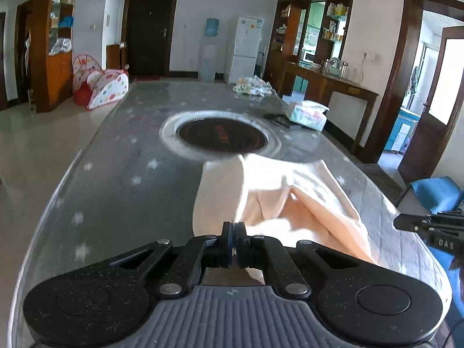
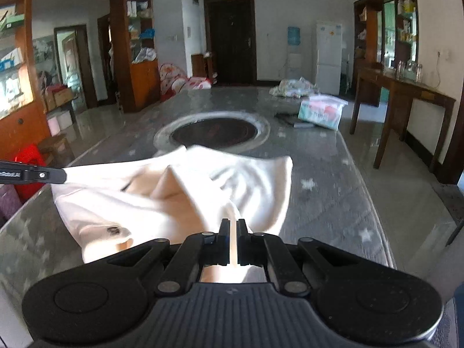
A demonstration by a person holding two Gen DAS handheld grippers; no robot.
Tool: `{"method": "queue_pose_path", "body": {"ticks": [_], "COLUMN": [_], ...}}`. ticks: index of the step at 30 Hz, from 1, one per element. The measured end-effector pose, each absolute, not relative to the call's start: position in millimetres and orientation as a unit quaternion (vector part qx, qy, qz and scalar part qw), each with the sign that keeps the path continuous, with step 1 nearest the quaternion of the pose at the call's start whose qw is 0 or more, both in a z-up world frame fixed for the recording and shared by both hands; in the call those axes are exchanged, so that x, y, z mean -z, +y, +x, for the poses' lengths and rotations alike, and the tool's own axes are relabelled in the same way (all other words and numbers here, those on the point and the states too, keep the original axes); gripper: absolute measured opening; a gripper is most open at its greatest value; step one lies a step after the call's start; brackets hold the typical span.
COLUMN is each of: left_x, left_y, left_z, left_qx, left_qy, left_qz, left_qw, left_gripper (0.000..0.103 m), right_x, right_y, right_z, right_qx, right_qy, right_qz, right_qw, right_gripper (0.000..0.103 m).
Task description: Fold clothes
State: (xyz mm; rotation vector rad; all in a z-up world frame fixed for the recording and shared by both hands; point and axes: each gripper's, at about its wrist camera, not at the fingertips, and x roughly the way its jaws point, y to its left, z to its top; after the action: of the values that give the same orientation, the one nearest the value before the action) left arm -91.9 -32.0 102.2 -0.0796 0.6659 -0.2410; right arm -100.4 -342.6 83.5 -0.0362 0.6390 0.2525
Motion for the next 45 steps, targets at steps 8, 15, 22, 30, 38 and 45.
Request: {"method": "queue_pose_path", "body": {"ticks": [8,15,22,30,38,45], "left_x": [-75.8,-59.2,-55.0,-60.9,-63.8,-64.2], "left_y": [-10.7,12.9,23.7,9.4,-29.9,-58.6], "left_z": [-124.9,-142.1,-148.5,-130.7,-100.3,-77.2], "left_qx": [0.109,0.068,0.05,0.066,0.107,0.13], "left_qy": [0.376,0.402,0.405,0.387,0.369,0.358], "left_qz": [-0.06,-0.072,-0.084,-0.054,-0.015,0.017], "left_qw": [0.918,0.91,0.909,0.918,0.923,0.924], "left_gripper": [0.002,0.002,0.003,0.009,0.017,0.018], "right_x": [-72.4,-63.4,-44.5,-32.6,-74.6,-83.3], "right_y": [-335.7,-287.7,-230.5,-240.3,-322.8,-397.3], "right_z": [-103.4,-67.9,-28.3,-9.3,-48.1,-90.3], "right_qx": [-0.153,-0.224,-0.267,-0.227,-0.122,0.002], "right_qy": [0.348,0.344,0.343,0.338,0.284,0.282], "right_qz": [-0.051,-0.08,-0.104,-0.089,-0.082,-0.061], "right_qw": [0.924,0.908,0.895,0.909,0.947,0.958], "right_gripper": [0.01,0.032,0.043,0.005,0.003,0.003]}}
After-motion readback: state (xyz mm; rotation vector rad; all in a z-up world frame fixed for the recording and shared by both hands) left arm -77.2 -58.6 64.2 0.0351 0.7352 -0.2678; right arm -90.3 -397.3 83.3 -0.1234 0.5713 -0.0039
